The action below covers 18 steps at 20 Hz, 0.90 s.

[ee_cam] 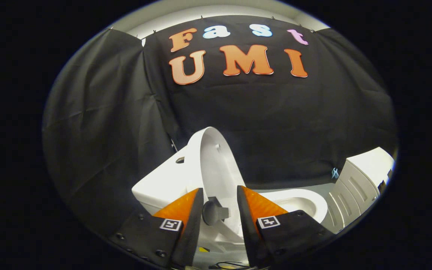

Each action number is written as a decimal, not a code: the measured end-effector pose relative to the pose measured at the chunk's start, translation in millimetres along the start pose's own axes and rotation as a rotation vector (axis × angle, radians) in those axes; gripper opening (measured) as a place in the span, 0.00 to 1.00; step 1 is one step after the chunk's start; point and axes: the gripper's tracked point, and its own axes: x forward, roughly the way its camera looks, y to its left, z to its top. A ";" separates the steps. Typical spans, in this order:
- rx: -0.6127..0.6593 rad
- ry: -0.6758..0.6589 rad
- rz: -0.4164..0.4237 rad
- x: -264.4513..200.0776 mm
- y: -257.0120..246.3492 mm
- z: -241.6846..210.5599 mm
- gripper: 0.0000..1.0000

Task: Open the toilet lid.

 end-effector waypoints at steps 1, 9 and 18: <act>-0.010 -0.016 -0.010 -3.1 -6.9 10.3 0.64; -0.012 -0.113 -0.109 -40.0 -77.0 70.0 1.00; -0.004 -0.209 -0.192 -91.5 -161.1 116.5 1.00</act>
